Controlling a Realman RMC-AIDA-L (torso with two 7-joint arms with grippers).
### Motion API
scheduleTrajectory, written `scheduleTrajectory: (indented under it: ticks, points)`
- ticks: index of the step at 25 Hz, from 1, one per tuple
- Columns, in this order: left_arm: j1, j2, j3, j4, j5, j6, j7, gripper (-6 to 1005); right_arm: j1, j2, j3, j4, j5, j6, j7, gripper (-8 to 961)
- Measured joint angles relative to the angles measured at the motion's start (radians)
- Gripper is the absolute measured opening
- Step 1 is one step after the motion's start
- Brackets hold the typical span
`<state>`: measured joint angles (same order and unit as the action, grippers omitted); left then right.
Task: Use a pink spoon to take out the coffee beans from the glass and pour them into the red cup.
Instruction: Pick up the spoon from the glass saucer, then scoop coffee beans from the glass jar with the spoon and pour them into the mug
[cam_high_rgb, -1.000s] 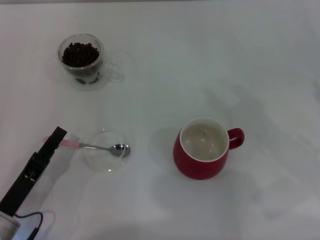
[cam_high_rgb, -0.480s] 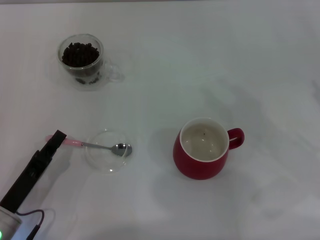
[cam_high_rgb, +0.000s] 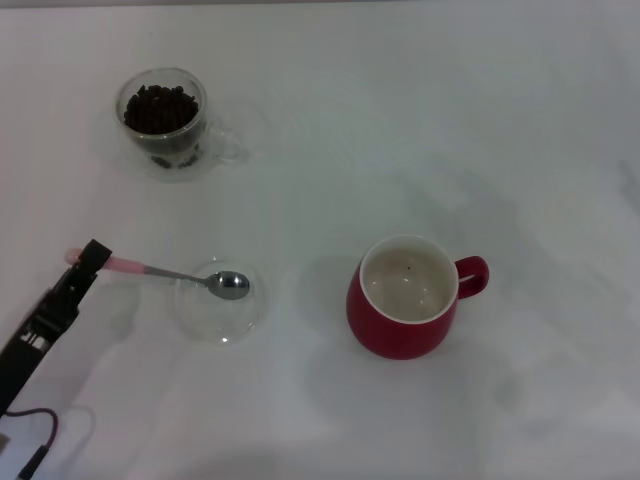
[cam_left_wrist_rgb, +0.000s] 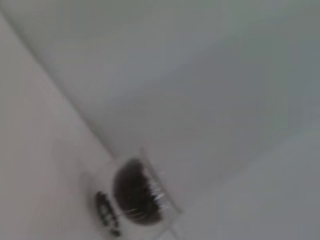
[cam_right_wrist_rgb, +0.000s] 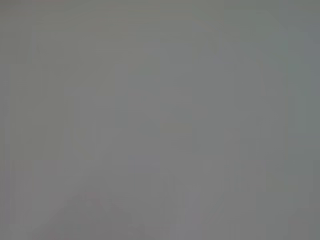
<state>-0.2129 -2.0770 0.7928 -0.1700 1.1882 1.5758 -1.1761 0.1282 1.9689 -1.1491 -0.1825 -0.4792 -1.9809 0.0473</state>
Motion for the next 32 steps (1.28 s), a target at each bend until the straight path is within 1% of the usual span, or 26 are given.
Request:
scheduleTrajectory:
  ticks: [2, 6, 7, 8, 9, 11, 14, 18, 21, 25, 26, 28, 32]
  points:
    - [0.016, 0.001, 0.031, 0.036, 0.0, 0.052, -0.003, 125, 0.0, 0.008, 0.005, 0.0, 0.0, 0.0, -0.015, 713]
    - [0.036, 0.007, 0.033, 0.068, 0.0, 0.091, -0.003, 124, 0.001, 0.02, 0.006, -0.004, -0.002, 0.0, -0.041, 713]
    - [0.069, 0.007, 0.033, 0.152, -0.004, 0.131, -0.011, 124, 0.001, 0.024, 0.006, -0.006, -0.003, 0.0, -0.046, 713]
    - [0.074, 0.007, 0.033, 0.174, -0.003, 0.137, -0.018, 124, 0.001, 0.028, 0.006, -0.008, -0.005, 0.0, -0.05, 713]
    - [0.085, 0.006, 0.033, 0.223, 0.0, 0.147, -0.032, 124, 0.002, 0.031, 0.005, -0.009, -0.007, 0.001, -0.052, 713]
    - [0.09, 0.007, 0.038, 0.292, 0.009, 0.155, -0.068, 123, 0.005, 0.036, 0.0, -0.009, -0.01, 0.006, -0.055, 713]
    - [0.082, 0.02, 0.05, 0.384, 0.018, 0.154, -0.116, 123, 0.011, 0.042, -0.008, -0.003, -0.012, 0.006, -0.053, 712]
    - [0.044, 0.059, 0.056, 0.486, 0.054, 0.135, -0.236, 124, 0.012, 0.045, -0.057, 0.001, -0.013, -0.006, -0.048, 712]
    - [-0.005, 0.096, 0.054, 0.541, 0.084, 0.092, -0.337, 124, 0.009, 0.05, -0.097, 0.001, -0.013, -0.01, -0.046, 712]
    - [-0.092, 0.136, 0.054, 0.589, 0.12, 0.037, -0.428, 124, 0.01, 0.053, -0.161, 0.003, -0.012, -0.014, -0.022, 711]
    - [-0.113, 0.143, 0.053, 0.599, 0.136, 0.022, -0.449, 124, 0.011, 0.053, -0.168, 0.003, -0.012, -0.016, -0.009, 711]
    - [-0.159, 0.165, 0.052, 0.624, 0.175, -0.026, -0.501, 124, 0.011, 0.053, -0.181, 0.003, -0.012, -0.021, 0.028, 710]
    - [-0.224, 0.194, 0.052, 0.64, 0.233, -0.118, -0.566, 125, 0.011, 0.052, -0.218, 0.003, -0.014, -0.03, 0.071, 708]
